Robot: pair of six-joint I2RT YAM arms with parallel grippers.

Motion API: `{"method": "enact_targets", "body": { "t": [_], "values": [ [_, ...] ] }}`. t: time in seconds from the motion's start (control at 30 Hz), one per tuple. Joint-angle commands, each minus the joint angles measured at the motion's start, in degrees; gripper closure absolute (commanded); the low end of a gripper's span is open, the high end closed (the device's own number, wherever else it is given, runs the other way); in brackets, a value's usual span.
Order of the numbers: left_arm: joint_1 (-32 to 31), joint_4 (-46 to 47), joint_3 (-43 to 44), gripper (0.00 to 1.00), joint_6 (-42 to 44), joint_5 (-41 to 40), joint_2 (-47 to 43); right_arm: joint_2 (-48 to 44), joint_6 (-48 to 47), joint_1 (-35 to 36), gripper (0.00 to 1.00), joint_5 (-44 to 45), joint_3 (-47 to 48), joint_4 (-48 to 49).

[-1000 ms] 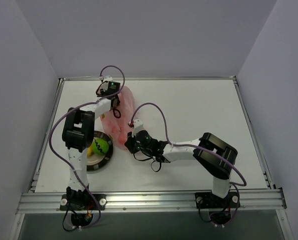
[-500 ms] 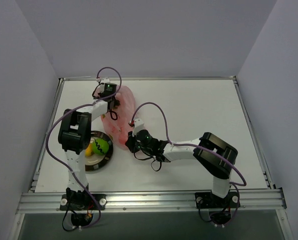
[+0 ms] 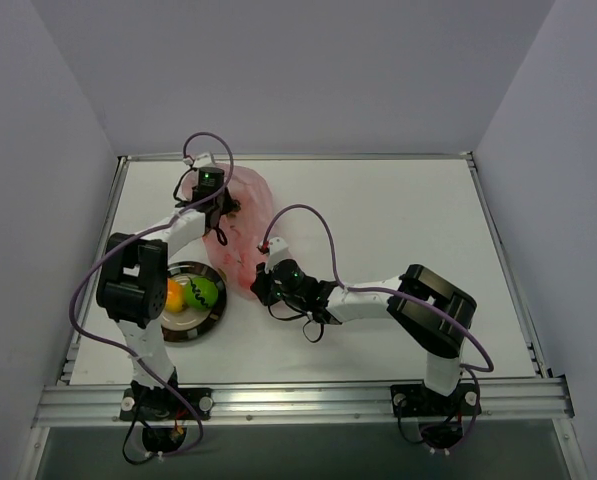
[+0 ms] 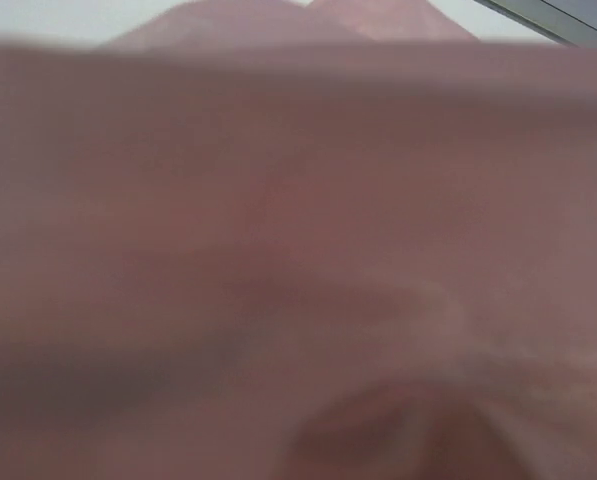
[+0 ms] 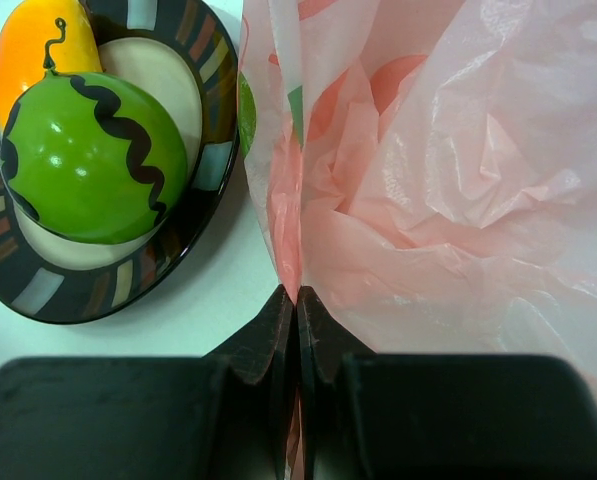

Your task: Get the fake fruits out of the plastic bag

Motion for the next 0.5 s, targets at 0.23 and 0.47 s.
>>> {"method": "enact_targets", "body": {
  "t": [0.23,0.47],
  "values": [
    [-0.7,1.7,1.4,0.98,-3.5,2.0,-4.5,-2.5,-0.9,-0.1,1.0,1.7,-0.4,1.5],
    [-1.2,-1.0,6.6,0.75,-5.8,-6.7,1.6,-2.2,-0.8,0.0,1.0,1.8,-0.4,1.9]
  ]
}}
